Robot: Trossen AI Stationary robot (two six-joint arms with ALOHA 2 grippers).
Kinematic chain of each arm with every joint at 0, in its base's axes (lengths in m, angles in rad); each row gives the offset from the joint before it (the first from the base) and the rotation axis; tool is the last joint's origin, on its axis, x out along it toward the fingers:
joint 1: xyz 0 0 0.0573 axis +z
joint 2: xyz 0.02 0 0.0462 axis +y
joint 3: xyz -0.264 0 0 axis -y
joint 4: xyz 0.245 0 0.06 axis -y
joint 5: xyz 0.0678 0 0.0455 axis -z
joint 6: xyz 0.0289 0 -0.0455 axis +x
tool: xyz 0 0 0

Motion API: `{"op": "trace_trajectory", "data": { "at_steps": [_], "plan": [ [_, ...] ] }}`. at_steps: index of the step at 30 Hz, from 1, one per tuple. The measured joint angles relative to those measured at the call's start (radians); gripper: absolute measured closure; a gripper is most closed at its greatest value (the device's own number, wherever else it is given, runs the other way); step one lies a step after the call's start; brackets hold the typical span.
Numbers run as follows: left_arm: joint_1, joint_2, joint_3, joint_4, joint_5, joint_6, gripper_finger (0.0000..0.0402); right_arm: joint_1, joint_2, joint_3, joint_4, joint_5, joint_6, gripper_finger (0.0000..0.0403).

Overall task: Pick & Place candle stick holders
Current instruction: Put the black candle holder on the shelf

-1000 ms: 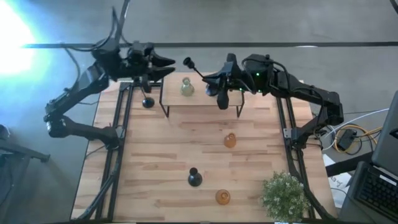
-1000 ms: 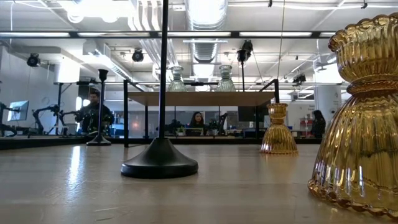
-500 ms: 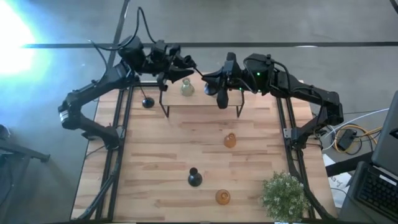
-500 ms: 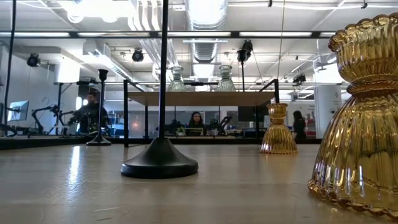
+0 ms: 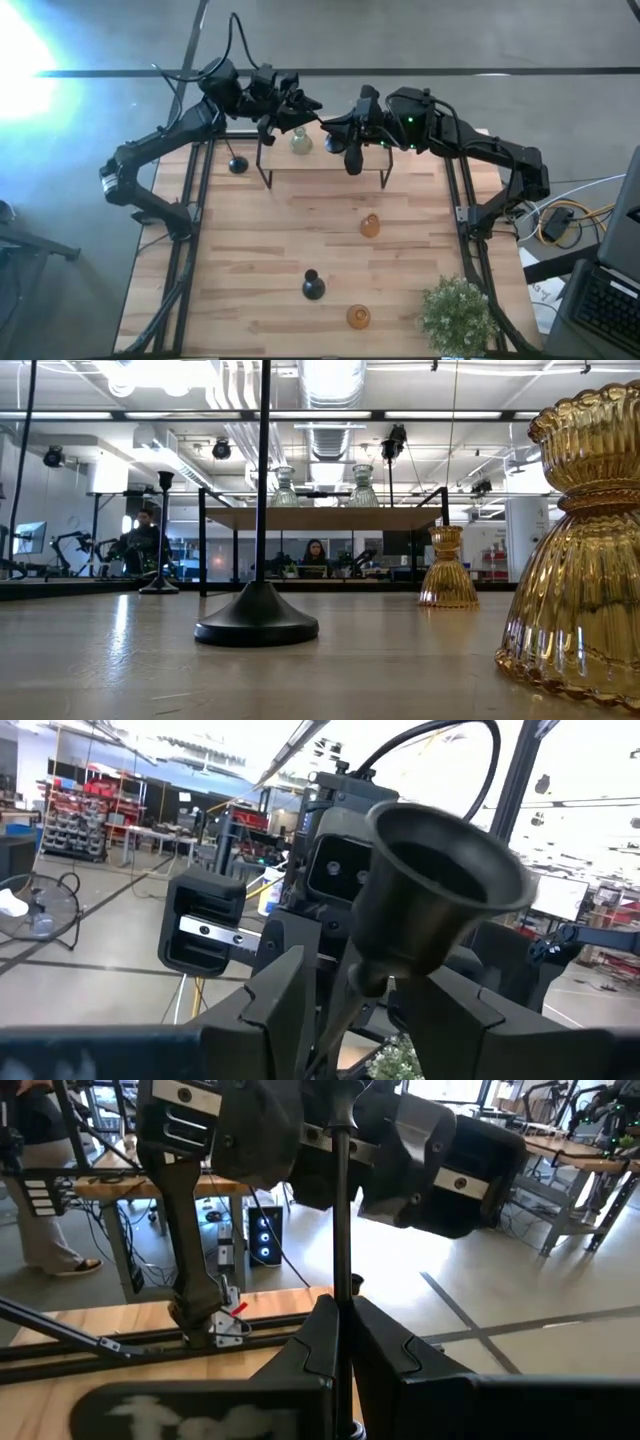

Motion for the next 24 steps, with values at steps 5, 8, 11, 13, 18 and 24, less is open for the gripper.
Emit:
{"op": "trace_trajectory", "data": {
  "at_steps": [5,8,11,13,18,24],
  "plan": [
    [0.000,0.001,0.000,-0.002,0.003,0.000,0.0245,0.000,0.005,0.000,0.004,0.000,-0.002,0.0395],
    [0.000,0.001,0.000,-0.003,0.003,0.000,0.0253,0.000,0.005,0.000,0.017,0.000,-0.002,0.0395],
    [0.000,0.001,-0.002,-0.003,0.003,0.007,0.0275,0.000,0.005,0.000,0.017,0.000,-0.002,0.0395],
    [0.000,0.002,-0.004,-0.004,0.003,0.009,0.0297,0.000,0.005,0.000,0.016,-0.001,-0.002,0.0395],
    [0.000,0.002,-0.004,-0.003,-0.001,0.035,0.0368,0.000,0.005,0.000,0.018,-0.002,0.002,0.0395],
    [0.000,0.002,-0.004,-0.002,-0.006,0.060,0.0382,0.000,0.005,0.000,0.017,-0.004,0.008,0.0394]
  ]
}}
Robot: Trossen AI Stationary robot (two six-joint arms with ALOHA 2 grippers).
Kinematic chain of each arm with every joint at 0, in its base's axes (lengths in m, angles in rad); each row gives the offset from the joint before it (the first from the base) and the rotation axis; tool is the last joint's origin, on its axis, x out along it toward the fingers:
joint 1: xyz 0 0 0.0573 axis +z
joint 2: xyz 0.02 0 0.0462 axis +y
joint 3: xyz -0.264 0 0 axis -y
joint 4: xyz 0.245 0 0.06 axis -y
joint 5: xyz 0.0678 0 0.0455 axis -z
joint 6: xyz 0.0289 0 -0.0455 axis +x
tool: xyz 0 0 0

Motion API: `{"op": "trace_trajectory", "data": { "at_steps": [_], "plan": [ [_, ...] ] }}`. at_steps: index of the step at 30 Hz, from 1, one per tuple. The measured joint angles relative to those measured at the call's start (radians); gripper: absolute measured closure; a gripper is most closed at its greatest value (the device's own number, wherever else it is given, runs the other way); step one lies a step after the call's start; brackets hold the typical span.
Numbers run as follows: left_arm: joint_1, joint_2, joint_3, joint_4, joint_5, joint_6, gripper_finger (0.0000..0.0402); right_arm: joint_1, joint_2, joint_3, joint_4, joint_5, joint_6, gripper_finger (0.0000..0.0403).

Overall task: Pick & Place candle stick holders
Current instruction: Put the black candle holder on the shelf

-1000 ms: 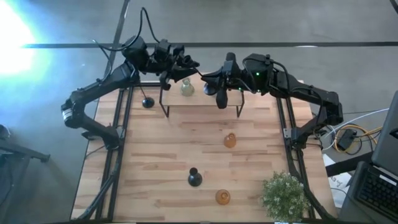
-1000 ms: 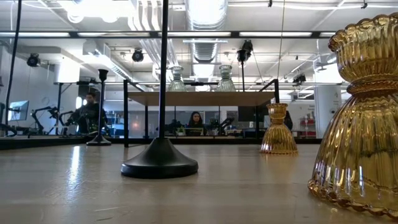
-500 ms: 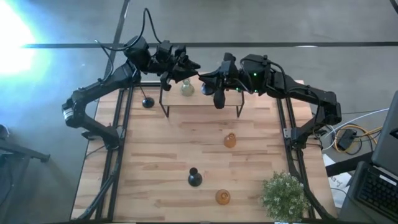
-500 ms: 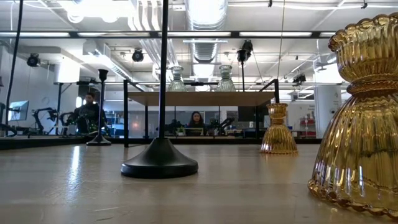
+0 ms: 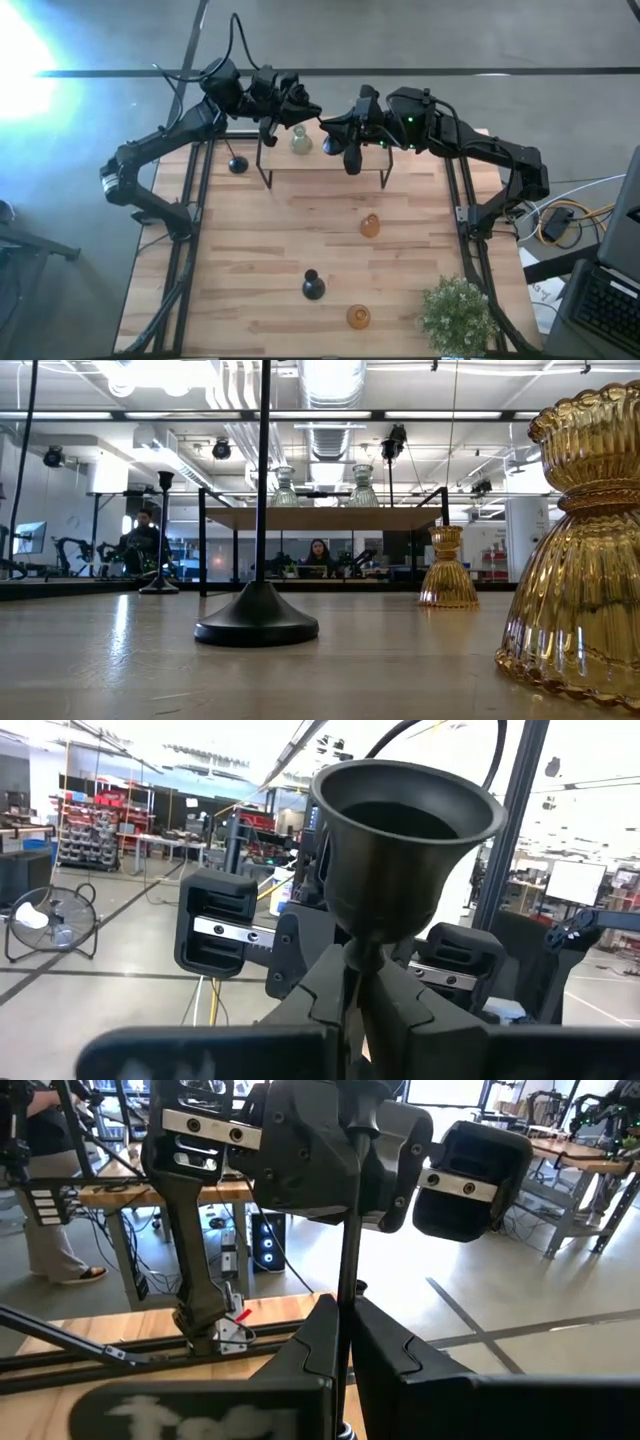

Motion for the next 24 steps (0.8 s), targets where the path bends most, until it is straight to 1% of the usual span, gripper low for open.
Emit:
{"op": "trace_trajectory", "data": {
  "at_steps": [5,7,11,14,17,20,24],
  "plan": [
    [0.000,0.000,0.000,-0.004,0.000,0.001,0.0382,0.000,0.000,0.000,-0.004,0.009,0.045,0.0393],
    [0.000,-0.001,0.000,-0.006,0.000,-0.002,0.0382,0.000,-0.006,0.000,-0.011,0.022,0.046,0.0383],
    [0.000,-0.009,0.000,-0.015,0.001,-0.008,0.0382,0.000,-0.034,0.000,-0.059,0.037,0.042,0.0336],
    [0.005,-0.020,0.002,-0.020,0.010,-0.010,0.0383,-0.001,-0.071,0.000,-0.142,0.098,0.037,0.0294],
    [0.009,-0.022,0.003,-0.041,0.002,-0.006,0.0383,-0.001,-0.107,0.000,-0.264,0.147,0.038,0.0255],
    [0.018,-0.021,0.003,-0.089,-0.060,0.022,0.0383,0.001,-0.150,0.000,-0.425,0.204,0.070,0.0225],
    [0.043,-0.021,0.013,-0.244,-0.229,0.105,0.0383,-0.001,-0.201,0.000,-0.708,0.362,0.219,0.0205]
  ]
}}
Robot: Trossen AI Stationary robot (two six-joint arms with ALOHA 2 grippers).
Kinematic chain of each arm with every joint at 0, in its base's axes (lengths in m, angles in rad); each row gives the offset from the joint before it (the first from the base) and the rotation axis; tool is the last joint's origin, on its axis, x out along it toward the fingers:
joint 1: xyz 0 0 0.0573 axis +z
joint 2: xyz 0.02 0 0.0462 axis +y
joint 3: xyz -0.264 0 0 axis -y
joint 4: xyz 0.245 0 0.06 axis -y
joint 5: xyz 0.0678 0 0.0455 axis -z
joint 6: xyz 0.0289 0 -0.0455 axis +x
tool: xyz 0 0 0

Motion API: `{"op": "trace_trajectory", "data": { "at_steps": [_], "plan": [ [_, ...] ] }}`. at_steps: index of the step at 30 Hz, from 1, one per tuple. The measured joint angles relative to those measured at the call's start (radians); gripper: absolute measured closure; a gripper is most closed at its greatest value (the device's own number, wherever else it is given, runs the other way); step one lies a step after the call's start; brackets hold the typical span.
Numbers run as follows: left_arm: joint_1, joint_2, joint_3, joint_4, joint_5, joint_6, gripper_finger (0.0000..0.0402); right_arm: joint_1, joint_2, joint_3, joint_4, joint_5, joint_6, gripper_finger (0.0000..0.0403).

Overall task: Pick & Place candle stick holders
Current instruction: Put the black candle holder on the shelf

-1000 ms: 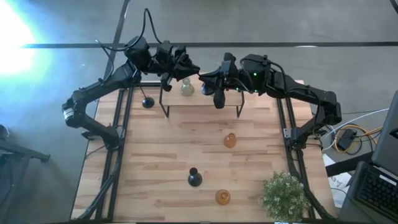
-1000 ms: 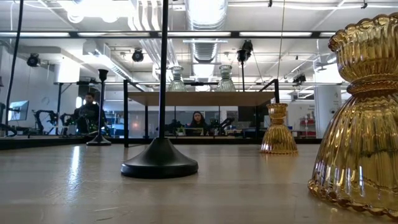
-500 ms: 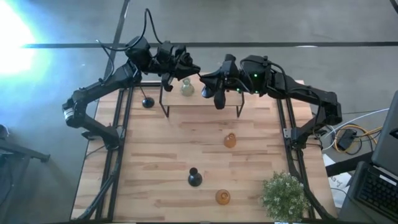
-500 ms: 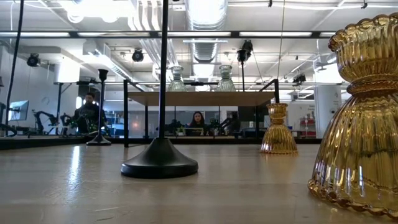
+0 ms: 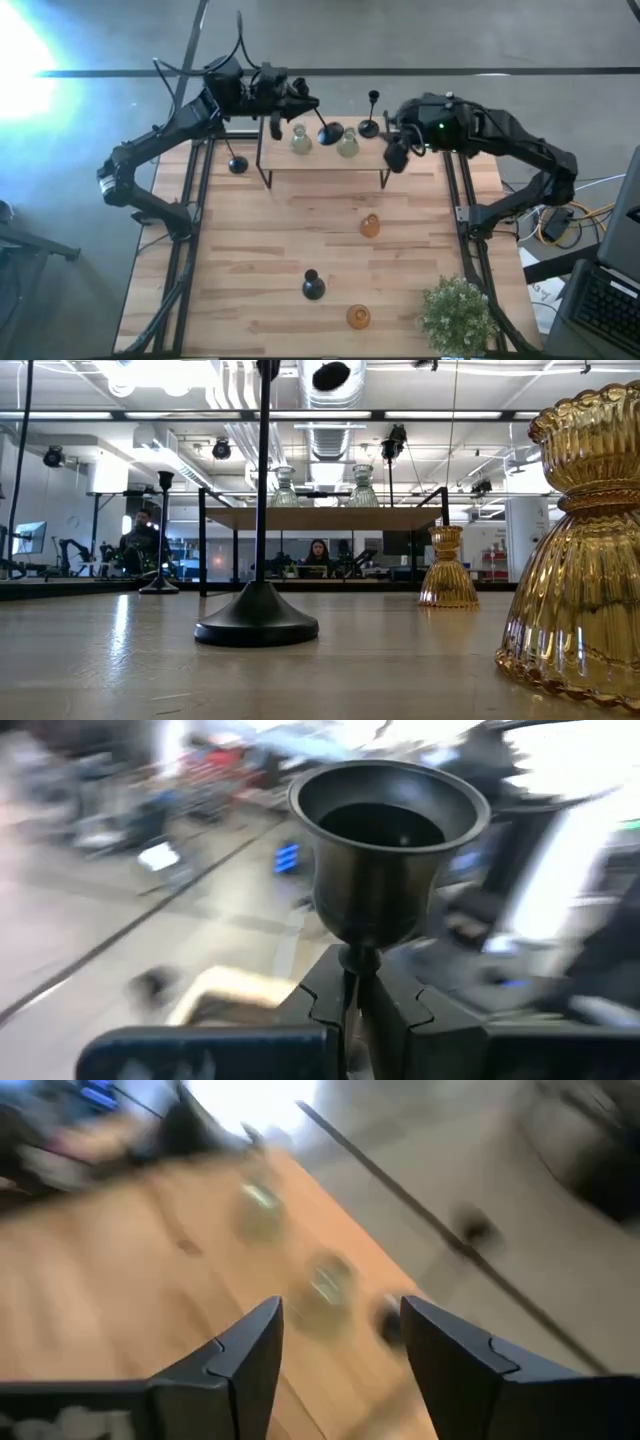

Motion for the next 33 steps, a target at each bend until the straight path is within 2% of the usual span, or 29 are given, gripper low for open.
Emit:
{"op": "trace_trajectory", "data": {
  "at_steps": [3,5,10,13,22,27,33],
  "plan": [
    [0.018,0.009,0.010,-0.064,-0.117,0.036,0.0383,-0.001,-0.035,-0.019,-0.152,0.081,0.121,0.0200],
    [0.035,0.016,0.012,-0.090,-0.168,0.046,0.0383,0.001,-0.068,-0.049,-0.182,0.121,0.187,0.0200],
    [0.070,0.037,0.010,-0.167,-0.357,0.080,0.0383,-0.001,-0.166,-0.175,-0.135,0.192,0.270,0.0200],
    [0.096,0.047,0.009,-0.219,-0.460,0.089,0.0383,0.001,-0.221,-0.264,-0.080,0.198,0.313,0.0201],
    [0.127,0.093,0.007,-0.272,-0.602,0.127,0.0383,0.001,-0.323,-0.514,0.168,0.182,0.322,0.0209],
    [0.134,0.105,-0.007,-0.345,-0.669,0.139,0.0383,0.001,-0.343,-0.584,0.196,0.142,0.345,0.0207],
    [0.142,0.064,-0.143,-0.271,-0.683,0.098,0.0383,0.001,-0.362,-0.634,0.194,0.137,0.391,0.0211]
  ]
}}
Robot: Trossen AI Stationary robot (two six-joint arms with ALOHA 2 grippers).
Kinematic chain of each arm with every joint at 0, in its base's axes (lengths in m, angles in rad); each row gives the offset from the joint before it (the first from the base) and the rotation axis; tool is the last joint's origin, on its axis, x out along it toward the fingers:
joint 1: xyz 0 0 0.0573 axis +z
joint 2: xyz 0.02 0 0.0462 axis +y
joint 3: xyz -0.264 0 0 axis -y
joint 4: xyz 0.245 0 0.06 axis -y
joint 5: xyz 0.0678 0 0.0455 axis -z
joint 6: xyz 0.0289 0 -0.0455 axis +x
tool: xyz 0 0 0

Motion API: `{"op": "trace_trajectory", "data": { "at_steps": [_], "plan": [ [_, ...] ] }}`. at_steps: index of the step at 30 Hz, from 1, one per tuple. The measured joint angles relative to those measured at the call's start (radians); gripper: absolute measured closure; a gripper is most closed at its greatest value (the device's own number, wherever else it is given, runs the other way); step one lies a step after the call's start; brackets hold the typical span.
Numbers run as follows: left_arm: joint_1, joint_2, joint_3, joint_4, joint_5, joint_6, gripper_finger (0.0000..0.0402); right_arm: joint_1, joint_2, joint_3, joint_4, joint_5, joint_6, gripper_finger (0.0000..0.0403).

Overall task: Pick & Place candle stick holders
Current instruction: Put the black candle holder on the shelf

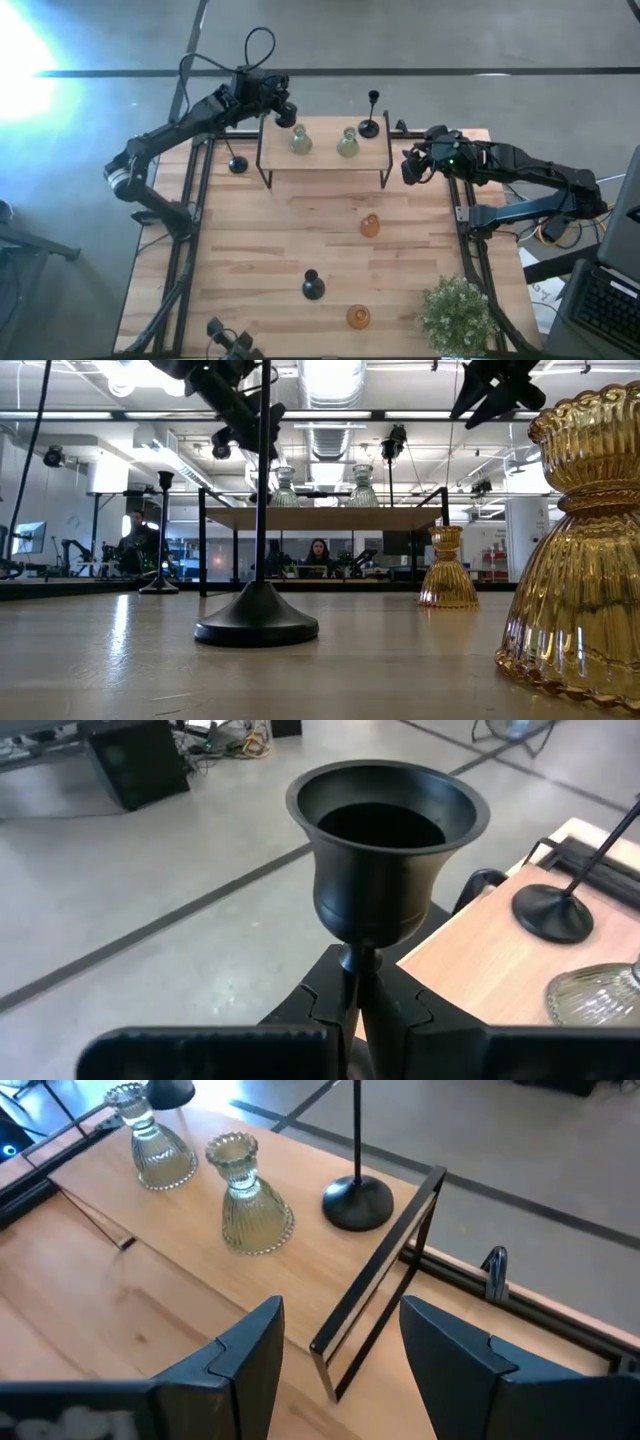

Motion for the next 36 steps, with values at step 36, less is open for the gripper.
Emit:
{"op": "trace_trajectory", "data": {
  "at_steps": [36],
  "plan": [
    [0.035,-0.094,-0.298,0.263,0.066,-0.031,0.0383,0.000,-0.024,-0.031,0.003,0.006,0.030,0.0213]
  ]
}}
